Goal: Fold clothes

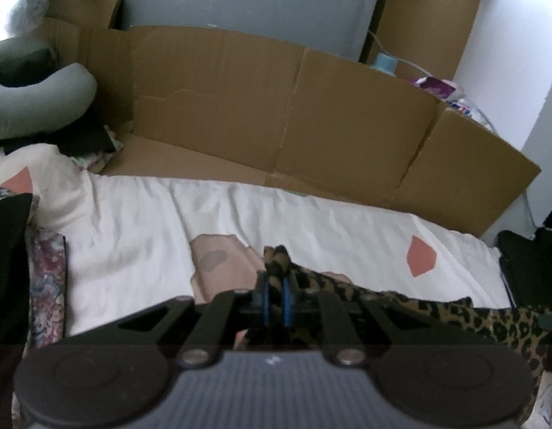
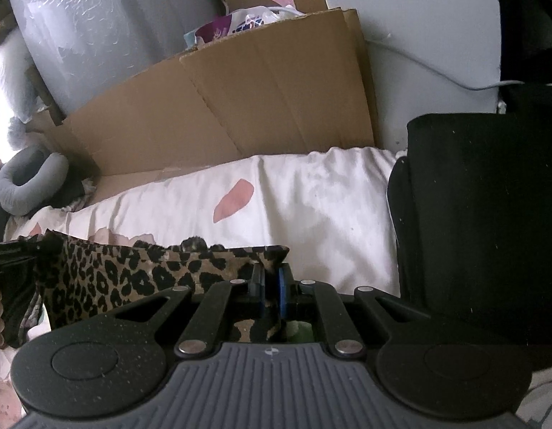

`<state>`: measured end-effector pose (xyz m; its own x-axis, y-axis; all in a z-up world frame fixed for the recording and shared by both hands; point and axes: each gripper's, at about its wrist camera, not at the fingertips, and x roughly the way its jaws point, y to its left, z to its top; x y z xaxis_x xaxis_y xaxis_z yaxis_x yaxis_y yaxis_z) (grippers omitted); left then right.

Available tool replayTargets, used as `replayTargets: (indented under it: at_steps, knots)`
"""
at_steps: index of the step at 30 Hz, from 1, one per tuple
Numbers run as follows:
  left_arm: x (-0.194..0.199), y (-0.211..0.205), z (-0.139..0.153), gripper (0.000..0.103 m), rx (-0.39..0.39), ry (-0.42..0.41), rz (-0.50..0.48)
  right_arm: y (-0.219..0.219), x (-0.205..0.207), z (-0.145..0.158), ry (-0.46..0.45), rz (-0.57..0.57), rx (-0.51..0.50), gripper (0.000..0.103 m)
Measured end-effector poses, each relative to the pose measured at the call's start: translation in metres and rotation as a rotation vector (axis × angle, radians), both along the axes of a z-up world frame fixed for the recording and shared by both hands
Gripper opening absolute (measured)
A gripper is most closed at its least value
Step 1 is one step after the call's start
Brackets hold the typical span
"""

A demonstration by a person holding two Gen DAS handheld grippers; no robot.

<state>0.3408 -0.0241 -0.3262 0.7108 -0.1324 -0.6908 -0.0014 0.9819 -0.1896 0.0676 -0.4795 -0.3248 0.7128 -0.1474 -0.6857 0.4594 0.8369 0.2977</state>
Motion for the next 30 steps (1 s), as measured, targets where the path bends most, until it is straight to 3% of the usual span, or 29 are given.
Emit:
replayTargets:
  at_steps: [9,16,30]
  knots:
    - [0.017,-0.004,-0.006,0.008,0.017,0.013,0.003,-0.01,0.021,-0.013,0.036,-0.01,-0.004,0.005]
    - [0.024,-0.005,-0.004,0.008,0.022,0.016,0.002,-0.012,0.027,-0.004,0.032,-0.015,-0.015,0.005]
    - [0.056,-0.009,-0.054,0.008,0.058,0.134,-0.006,-0.029,0.062,-0.045,0.117,-0.012,-0.001,0.005]
